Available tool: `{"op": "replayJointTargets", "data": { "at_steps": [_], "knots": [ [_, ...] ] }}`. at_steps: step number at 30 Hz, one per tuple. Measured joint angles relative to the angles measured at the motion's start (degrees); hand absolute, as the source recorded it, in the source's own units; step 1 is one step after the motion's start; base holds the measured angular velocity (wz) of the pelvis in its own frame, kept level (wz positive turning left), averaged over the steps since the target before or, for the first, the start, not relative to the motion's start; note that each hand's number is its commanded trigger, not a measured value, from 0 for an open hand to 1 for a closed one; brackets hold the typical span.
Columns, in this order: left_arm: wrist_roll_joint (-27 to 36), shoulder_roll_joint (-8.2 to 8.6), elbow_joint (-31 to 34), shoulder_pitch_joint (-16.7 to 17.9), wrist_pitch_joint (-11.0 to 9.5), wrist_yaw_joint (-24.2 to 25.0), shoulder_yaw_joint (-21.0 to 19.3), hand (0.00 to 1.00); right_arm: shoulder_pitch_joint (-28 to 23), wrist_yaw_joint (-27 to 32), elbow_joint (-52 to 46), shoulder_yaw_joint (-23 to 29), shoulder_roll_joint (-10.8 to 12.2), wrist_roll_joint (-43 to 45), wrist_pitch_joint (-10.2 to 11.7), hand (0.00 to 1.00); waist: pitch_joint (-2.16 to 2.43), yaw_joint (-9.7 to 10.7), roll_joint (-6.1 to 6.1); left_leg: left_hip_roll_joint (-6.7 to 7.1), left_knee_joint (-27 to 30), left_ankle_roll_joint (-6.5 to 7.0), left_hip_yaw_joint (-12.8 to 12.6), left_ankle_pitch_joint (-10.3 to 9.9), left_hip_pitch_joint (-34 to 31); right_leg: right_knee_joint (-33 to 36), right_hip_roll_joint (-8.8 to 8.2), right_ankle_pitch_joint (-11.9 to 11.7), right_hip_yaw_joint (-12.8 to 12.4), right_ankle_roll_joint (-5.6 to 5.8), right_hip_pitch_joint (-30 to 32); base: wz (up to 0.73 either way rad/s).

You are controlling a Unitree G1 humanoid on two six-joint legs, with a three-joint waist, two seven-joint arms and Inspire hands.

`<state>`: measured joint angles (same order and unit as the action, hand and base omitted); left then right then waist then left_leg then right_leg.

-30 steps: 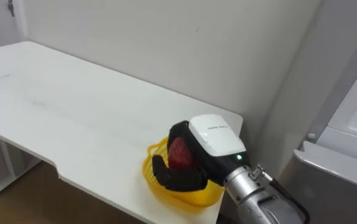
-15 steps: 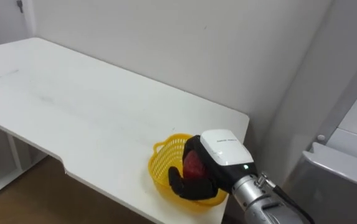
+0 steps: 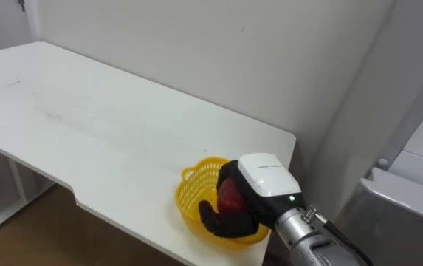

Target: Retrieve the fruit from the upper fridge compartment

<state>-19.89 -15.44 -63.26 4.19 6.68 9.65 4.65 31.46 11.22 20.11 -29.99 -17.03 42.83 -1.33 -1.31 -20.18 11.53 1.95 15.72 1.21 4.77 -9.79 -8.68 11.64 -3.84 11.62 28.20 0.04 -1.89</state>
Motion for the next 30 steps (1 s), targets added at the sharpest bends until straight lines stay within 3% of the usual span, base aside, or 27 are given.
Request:
{"op": "replayJointTargets", "data": {
  "at_steps": [30],
  "knots": [
    [-1.2, 0.04, 0.5, 0.5, 0.5, -0.1, 0.0, 0.0, 0.0, 0.0, -0.3, 1.9, -0.3, 0.0, 0.0, 0.0, 0.5, 1.1, -1.14, 0.61, 0.0, 0.15, 0.3, 0.2, 0.2, 0.0, -0.19, 0.0, 0.2, 0.0, 0.0, 0.0]
  ]
}}
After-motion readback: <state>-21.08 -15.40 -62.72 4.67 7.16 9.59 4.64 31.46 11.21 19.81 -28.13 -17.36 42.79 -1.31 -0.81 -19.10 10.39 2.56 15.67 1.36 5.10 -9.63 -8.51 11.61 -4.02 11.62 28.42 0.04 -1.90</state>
